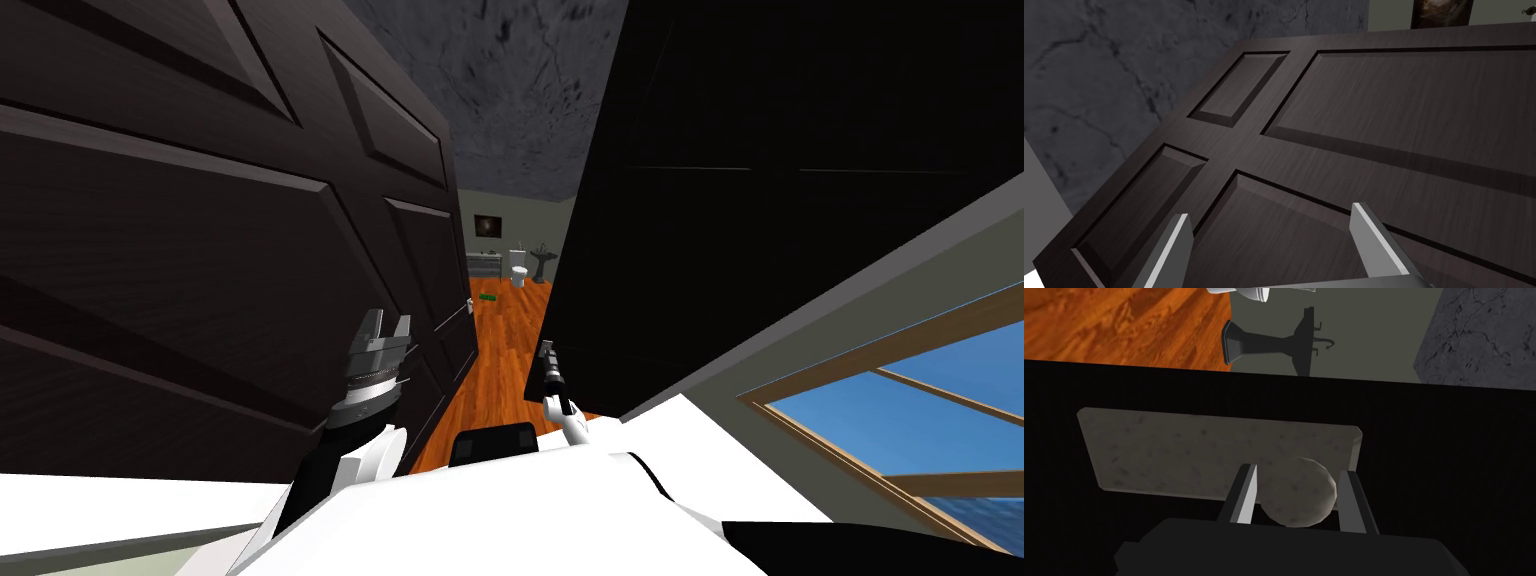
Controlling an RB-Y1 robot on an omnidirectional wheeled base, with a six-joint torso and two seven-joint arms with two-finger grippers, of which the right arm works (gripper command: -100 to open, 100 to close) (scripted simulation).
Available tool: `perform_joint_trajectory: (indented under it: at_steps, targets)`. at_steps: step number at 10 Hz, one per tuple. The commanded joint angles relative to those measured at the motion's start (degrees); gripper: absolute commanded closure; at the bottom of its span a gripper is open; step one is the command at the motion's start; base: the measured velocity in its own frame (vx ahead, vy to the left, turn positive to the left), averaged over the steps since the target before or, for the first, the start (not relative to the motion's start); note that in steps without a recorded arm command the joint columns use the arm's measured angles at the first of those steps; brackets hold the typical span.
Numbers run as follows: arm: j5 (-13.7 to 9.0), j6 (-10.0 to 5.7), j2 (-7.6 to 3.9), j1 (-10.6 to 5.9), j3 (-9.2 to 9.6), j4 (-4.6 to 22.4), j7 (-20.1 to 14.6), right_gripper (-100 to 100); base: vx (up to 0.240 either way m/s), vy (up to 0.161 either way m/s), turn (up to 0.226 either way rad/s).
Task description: Push the door open
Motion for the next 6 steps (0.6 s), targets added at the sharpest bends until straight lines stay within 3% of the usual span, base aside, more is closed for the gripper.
perform_joint_trajectory:
  at_steps: [1,3,6]
  targets:
    - [-0.01,-0.06,0.03,0.04,0.00,-0.01,-0.03,100,-0.012,0.001,0.000]
    - [-0.01,-0.06,0.03,0.04,0.00,-0.01,-0.03,100,-0.003,0.001,-0.001]
    - [-1.30,-0.56,-0.55,-0.49,-1.38,0.66,1.73,100,0.143,-0.029,-0.036]
